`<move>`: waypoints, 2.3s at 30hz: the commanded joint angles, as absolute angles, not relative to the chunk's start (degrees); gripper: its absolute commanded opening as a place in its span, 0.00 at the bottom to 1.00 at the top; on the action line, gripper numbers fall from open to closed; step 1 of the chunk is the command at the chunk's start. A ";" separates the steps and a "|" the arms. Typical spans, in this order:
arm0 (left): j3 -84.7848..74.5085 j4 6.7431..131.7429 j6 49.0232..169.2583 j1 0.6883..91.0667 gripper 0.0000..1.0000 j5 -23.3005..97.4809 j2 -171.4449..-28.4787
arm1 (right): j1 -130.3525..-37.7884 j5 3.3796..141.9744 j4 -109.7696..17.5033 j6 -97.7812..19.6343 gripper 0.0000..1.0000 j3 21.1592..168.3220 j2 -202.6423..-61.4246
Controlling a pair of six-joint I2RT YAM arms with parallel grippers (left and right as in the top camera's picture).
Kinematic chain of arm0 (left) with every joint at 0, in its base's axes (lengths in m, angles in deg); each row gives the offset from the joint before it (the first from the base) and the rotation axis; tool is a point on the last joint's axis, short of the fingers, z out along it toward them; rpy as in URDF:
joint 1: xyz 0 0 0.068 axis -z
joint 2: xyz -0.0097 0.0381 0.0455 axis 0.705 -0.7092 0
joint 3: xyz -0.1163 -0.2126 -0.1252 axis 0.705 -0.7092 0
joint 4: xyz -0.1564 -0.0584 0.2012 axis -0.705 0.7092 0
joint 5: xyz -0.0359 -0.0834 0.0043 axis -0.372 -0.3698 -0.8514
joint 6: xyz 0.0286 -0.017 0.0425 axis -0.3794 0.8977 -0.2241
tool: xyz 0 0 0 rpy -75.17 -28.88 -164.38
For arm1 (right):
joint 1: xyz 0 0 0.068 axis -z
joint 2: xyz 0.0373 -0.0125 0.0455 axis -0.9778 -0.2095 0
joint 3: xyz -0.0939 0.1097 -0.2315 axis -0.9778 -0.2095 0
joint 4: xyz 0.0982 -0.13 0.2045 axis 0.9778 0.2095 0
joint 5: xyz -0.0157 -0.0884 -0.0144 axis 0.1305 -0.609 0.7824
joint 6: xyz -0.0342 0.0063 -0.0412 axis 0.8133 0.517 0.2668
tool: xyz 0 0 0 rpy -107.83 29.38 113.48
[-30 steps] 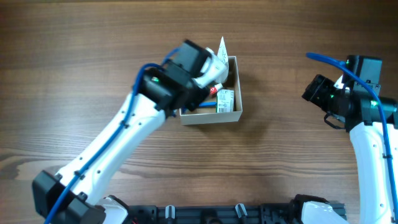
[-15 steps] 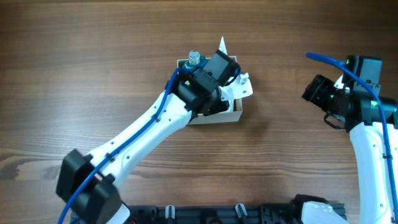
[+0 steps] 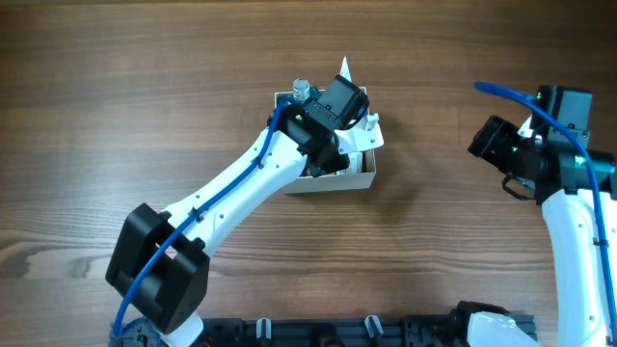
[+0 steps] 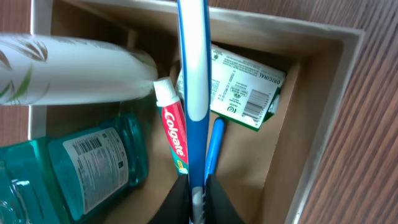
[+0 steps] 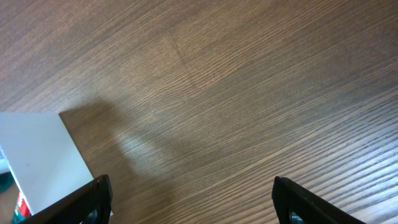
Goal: Pack container
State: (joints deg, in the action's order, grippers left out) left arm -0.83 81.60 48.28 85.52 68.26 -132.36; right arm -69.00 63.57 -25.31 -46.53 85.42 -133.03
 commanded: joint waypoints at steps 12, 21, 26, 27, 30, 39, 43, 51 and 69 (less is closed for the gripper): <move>-0.02 81.97 51.56 85.14 0.50 67.36 -132.50 | -68.83 64.29 -25.10 -45.78 0.84 85.68 -132.72; -0.02 82.22 69.50 84.49 0.60 67.93 -123.56 | -68.83 64.43 -25.31 -40.21 0.84 85.68 -132.72; -0.02 83.02 81.46 77.52 0.66 69.33 -118.05 | -69.48 67.86 -27.85 -34.13 0.83 85.68 -132.72; -0.02 83.09 83.56 75.53 0.69 69.31 -117.76 | -69.87 67.94 -28.61 -33.87 0.83 85.68 -132.72; -0.02 83.22 90.81 68.47 0.76 69.24 -117.63 | -71.34 68.64 -31.52 -31.14 0.83 85.79 -132.72; -0.02 82.43 101.92 53.93 1.00 69.05 -117.68 | -74.57 68.14 -39.98 -28.10 1.00 85.79 -136.94; -0.02 83.72 103.40 51.66 1.00 69.07 -117.68 | -74.57 67.27 -42.71 -30.33 1.00 85.79 -138.32; -0.02 85.54 102.27 51.35 1.00 67.43 -115.97 | -74.57 67.33 -41.99 -29.00 0.99 85.79 -133.51; -23.17 82.76 100.23 51.46 1.00 67.43 -76.67 | -74.57 64.10 -38.04 -31.49 0.96 73.53 -99.35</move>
